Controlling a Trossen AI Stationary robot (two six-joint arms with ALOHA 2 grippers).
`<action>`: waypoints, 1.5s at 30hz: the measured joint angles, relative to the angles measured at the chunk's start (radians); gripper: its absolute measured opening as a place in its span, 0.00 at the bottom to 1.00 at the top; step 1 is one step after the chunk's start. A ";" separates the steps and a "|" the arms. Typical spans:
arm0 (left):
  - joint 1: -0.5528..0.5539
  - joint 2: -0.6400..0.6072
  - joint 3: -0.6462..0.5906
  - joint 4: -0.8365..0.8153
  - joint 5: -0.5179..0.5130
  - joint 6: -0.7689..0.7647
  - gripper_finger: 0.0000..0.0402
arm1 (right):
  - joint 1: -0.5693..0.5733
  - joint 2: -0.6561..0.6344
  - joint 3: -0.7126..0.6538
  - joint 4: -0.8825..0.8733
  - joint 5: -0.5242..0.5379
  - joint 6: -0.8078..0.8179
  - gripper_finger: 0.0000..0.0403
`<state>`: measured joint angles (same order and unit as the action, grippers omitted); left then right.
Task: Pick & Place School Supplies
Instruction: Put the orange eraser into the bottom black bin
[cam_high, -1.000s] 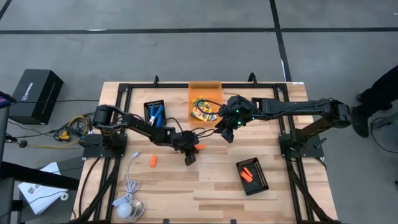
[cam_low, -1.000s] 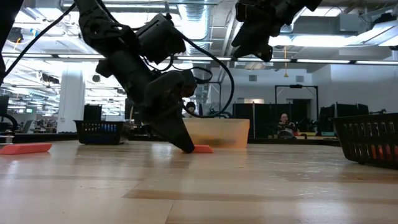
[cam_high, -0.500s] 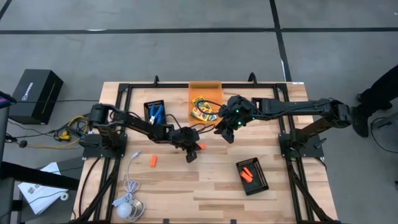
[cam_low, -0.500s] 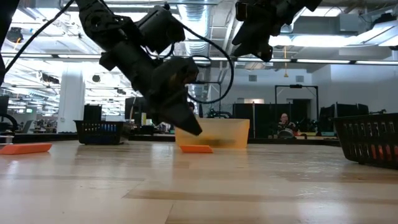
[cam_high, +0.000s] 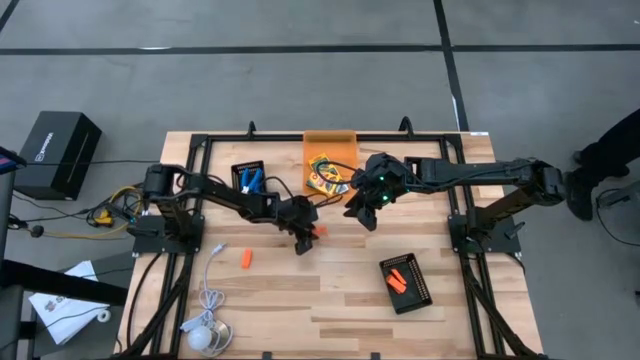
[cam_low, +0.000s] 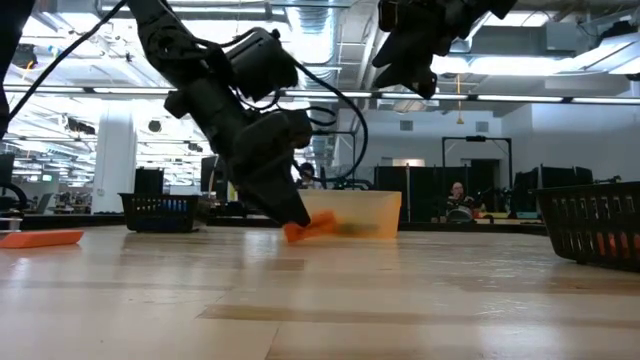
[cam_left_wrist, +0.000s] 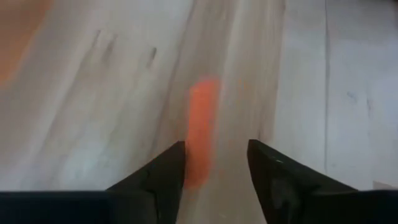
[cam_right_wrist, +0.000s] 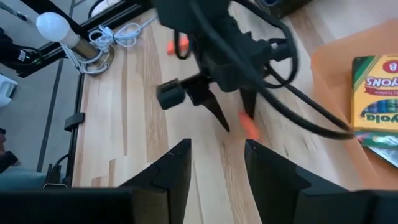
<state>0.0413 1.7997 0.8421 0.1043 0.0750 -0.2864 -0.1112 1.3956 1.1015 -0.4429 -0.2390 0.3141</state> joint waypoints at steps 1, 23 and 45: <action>0.008 0.000 0.000 0.000 0.000 0.006 0.44 | 0.000 0.000 0.000 0.003 0.000 0.000 0.35; 0.022 0.080 0.004 0.026 -0.001 0.041 0.25 | 0.001 0.000 0.000 0.009 0.000 0.006 0.34; -0.056 -0.053 0.122 0.073 0.052 -0.066 0.06 | -0.003 -0.110 0.010 0.177 0.003 0.061 0.32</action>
<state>-0.0147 1.7466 0.9646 0.1769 0.1272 -0.3526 -0.1145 1.2857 1.1114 -0.2658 -0.2365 0.3749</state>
